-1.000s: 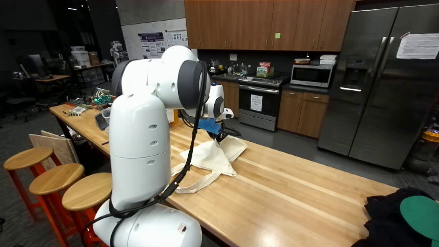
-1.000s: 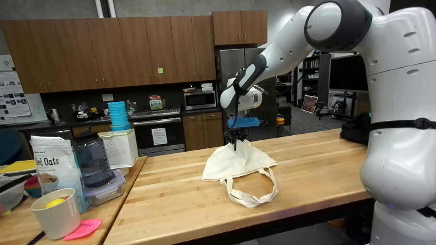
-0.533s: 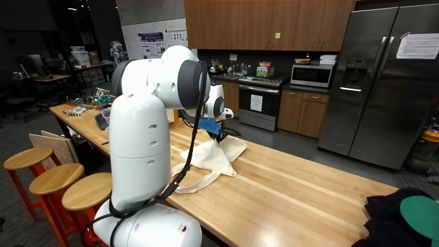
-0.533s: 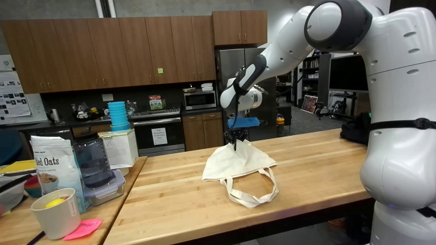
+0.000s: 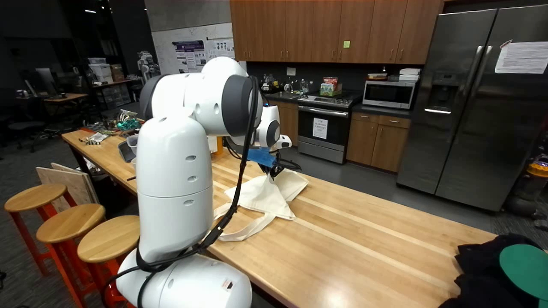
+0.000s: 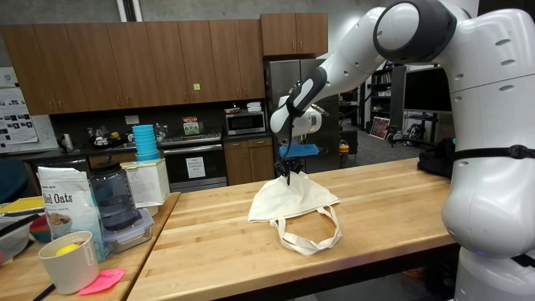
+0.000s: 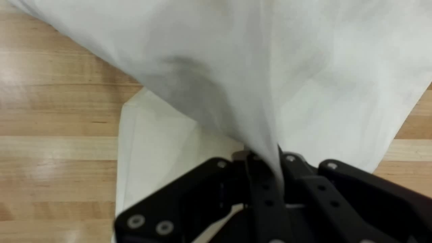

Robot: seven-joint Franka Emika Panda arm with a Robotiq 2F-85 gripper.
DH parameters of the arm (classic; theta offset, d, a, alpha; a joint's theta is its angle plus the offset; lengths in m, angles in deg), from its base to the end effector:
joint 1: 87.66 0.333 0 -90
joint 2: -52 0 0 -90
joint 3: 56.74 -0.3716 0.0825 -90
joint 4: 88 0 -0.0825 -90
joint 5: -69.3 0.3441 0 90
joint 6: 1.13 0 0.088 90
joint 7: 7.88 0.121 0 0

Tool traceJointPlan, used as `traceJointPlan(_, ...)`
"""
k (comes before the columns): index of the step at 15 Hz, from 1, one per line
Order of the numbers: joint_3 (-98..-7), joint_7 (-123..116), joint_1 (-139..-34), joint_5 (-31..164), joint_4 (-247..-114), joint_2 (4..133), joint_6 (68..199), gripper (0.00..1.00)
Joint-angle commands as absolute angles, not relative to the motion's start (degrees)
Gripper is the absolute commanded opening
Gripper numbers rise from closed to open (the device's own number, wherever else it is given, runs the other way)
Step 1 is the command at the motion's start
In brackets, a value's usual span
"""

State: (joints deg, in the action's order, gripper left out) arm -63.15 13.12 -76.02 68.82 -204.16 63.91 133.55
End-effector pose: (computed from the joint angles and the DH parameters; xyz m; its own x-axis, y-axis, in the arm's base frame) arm 0.5530 0.1764 0.4230 0.9933 -0.0523 0.1028 -0.0466 -0.9973 -0.0571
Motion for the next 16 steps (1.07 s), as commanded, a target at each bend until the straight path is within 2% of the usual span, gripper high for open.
traceJointPlan(1, -63.3, 13.3, -76.1, 69.5, -203.5, 64.1, 133.0, 0.01)
traceJointPlan(16, -62.9, 11.5, -79.8, 81.2, -202.9, 62.7, 133.3, 0.01)
